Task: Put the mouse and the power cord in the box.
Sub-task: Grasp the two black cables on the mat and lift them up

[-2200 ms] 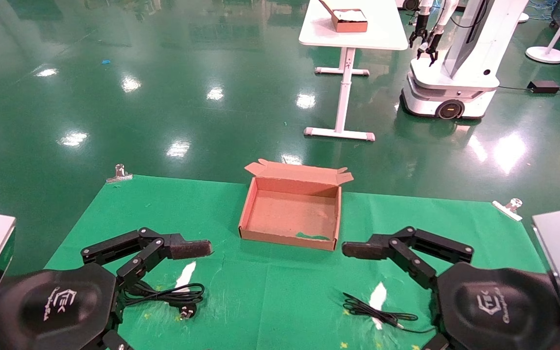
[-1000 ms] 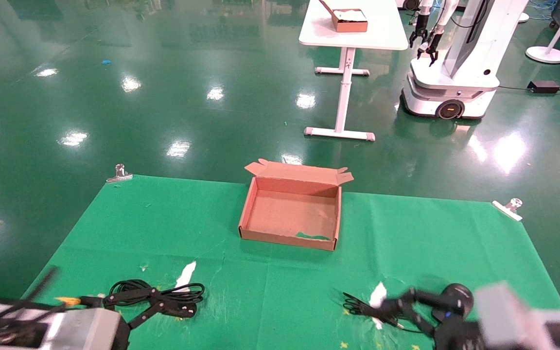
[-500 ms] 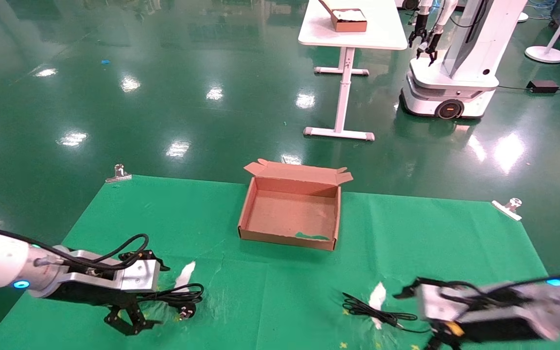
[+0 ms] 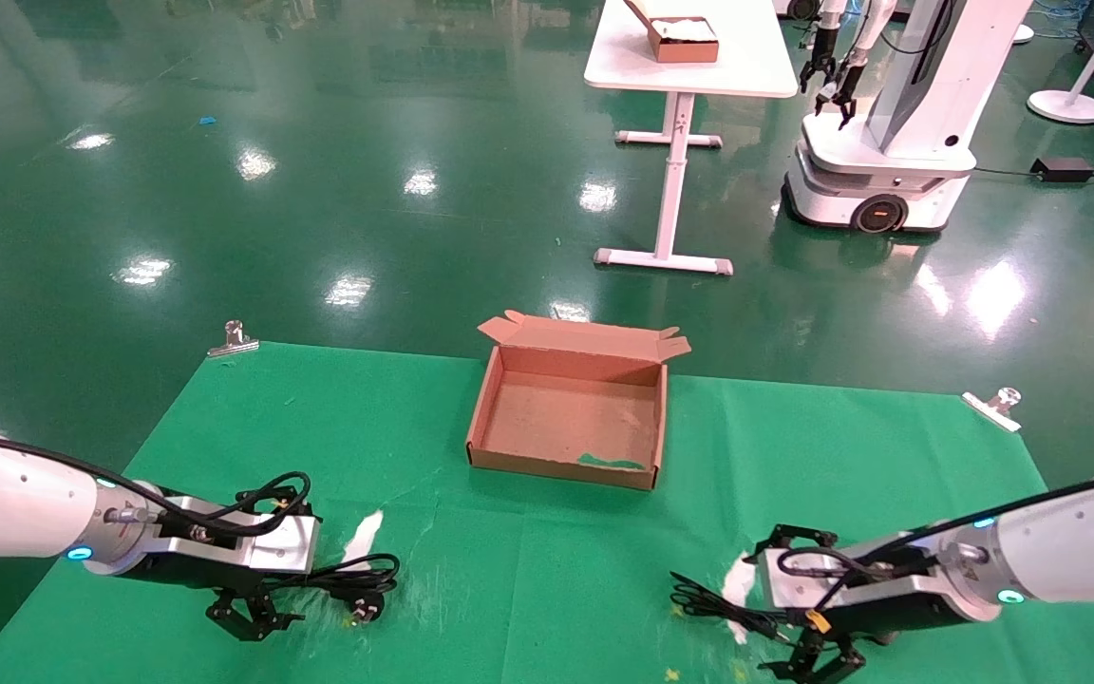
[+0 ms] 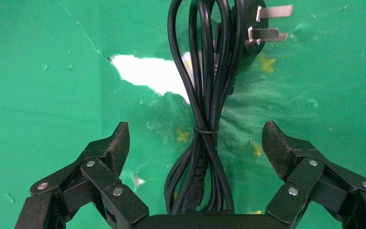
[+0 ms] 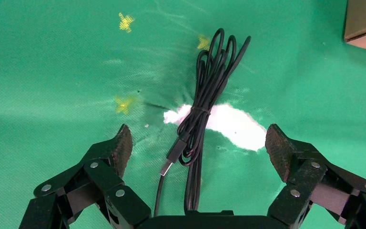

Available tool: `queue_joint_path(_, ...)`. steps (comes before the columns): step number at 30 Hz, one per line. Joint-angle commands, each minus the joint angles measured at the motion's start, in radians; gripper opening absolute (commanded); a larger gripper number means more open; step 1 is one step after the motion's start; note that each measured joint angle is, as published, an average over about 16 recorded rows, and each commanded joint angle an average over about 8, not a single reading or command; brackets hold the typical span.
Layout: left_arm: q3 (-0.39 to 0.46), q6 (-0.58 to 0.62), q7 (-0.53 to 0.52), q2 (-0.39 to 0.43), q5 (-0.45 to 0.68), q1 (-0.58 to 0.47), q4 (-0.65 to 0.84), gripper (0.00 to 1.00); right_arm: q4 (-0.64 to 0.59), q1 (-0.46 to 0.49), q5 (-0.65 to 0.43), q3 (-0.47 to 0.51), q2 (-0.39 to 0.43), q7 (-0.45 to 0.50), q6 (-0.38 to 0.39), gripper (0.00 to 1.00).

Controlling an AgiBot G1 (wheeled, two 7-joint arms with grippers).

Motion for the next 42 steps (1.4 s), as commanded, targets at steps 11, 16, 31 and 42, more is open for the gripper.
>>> queue_joint_path(11, 0.018, -0.037, 0.081, 0.037, 0.028, -0.016, 0.090, 0.00, -0.119, 0.042, -0.014, -0.007, -0.028, -0.079, 0.015, 0.00)
queue_joint_path(16, 0.021, -0.038, 0.084, 0.040, 0.033, -0.018, 0.095, 0.00, -0.126, 0.044, -0.016, -0.008, -0.030, -0.080, 0.016, 0.00)
queue_joint_path(31, 0.015, -0.034, 0.076, 0.034, 0.024, -0.014, 0.082, 0.00, -0.109, 0.038, -0.011, -0.006, -0.025, -0.077, 0.013, 0.00)
queue_joint_path(42, 0.014, -0.033, 0.074, 0.032, 0.022, -0.013, 0.079, 0.00, -0.105, 0.037, -0.010, -0.005, -0.024, -0.076, 0.012, 0.00)
